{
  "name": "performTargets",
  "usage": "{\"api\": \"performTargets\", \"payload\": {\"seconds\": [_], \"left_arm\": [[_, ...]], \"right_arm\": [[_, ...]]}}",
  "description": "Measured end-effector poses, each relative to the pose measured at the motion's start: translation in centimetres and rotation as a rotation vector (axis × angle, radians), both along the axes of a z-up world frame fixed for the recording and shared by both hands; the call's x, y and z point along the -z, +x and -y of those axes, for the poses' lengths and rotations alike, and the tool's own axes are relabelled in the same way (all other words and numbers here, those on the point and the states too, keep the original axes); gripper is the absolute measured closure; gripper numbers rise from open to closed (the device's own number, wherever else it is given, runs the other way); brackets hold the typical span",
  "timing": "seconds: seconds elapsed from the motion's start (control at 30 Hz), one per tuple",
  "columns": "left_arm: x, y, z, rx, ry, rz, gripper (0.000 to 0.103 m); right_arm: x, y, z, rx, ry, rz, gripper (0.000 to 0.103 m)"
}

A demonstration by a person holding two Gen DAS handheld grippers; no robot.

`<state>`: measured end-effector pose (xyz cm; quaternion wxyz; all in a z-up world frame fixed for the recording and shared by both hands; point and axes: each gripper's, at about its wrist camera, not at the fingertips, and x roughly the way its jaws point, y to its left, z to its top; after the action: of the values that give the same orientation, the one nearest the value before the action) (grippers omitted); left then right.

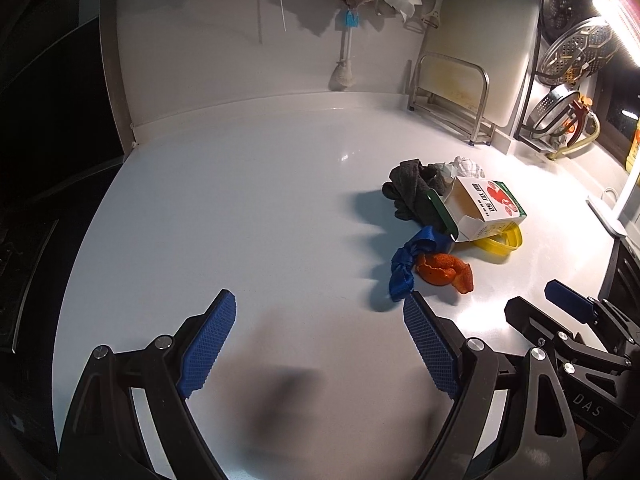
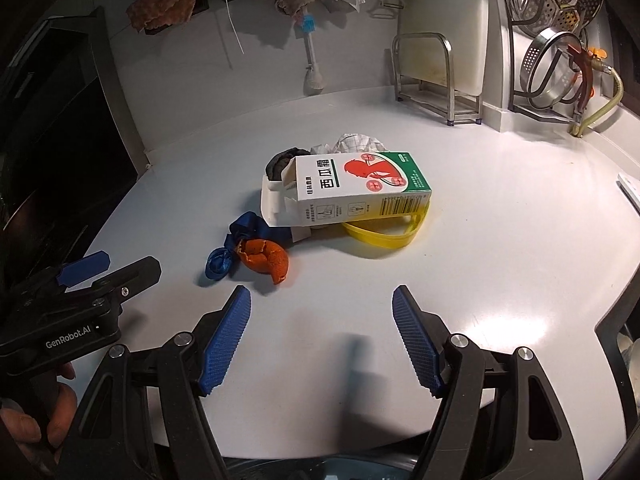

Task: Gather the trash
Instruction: 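Move both tools back toward the remaining items on the counter, then grasp the orange item with the right tool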

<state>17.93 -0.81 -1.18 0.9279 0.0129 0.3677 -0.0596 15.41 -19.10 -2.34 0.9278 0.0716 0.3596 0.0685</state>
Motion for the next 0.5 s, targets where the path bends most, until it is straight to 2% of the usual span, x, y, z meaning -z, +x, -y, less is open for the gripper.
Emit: {"api": "performTargets", "payload": {"seconds": [0.5], "left_arm": [[0.0, 0.7, -3.5, -0.024, -0.033, -0.006, 0.017]], "right_arm": [[1.4, 5.6, -4.0, -0.018, -0.065, -0.091, 0.033]]}}
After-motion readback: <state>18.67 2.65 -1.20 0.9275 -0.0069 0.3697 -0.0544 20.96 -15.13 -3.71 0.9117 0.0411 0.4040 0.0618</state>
